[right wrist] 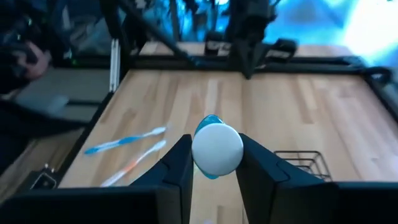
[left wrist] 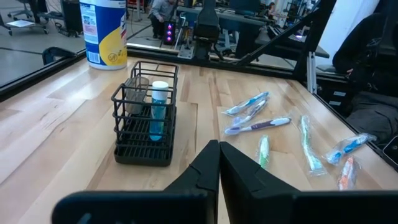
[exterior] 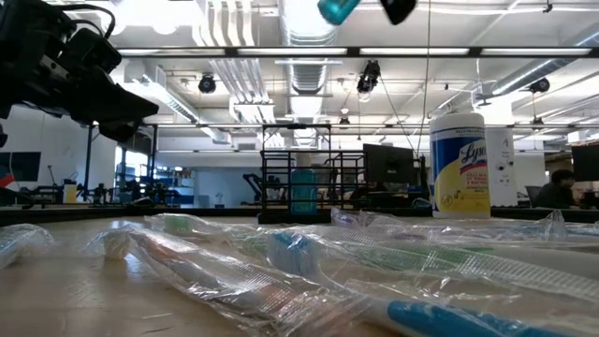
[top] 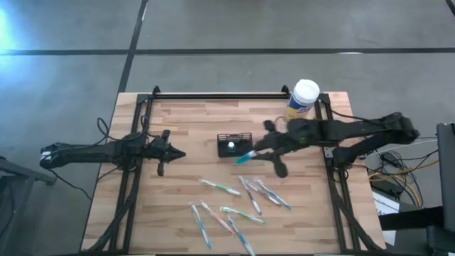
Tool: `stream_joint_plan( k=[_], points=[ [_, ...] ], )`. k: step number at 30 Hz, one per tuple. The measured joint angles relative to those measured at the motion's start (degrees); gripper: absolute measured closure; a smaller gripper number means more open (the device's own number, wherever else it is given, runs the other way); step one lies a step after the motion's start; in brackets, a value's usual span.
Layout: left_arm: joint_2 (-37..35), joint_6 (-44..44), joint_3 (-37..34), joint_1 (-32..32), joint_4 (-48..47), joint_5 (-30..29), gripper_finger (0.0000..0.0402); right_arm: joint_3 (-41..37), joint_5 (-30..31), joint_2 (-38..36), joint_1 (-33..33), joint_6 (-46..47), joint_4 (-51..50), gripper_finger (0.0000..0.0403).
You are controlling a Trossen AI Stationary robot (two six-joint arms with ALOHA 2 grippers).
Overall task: Pick & Place toothbrushing station
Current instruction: Put the blue mouthwash bottle into the black organizer
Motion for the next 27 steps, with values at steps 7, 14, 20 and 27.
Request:
stream_joint_plan(
  k=[7,14,20,27],
  points=[
    [-0.02,-0.01,0.00,0.00,0.02,-0.04,0.0388,-12.23,4.71,-12.97,-0.07,3.34,7.33,0.0319],
    [-0.01,-0.05,0.02,0.00,0.01,-0.04,0.0388,-22.33,6.03,-21.32,0.00,3.72,16.38,0.0319],
    [0.00,-0.20,0.00,0.00,0.00,-0.04,0.0388,-29.27,7.98,-29.22,0.00,2.90,20.39,0.0319],
    [-0.02,-0.24,-0.26,-0.02,0.04,-0.04,0.0388,-36.86,9.27,-40.34,-0.04,1.54,20.44,0.0319]
  ],
)
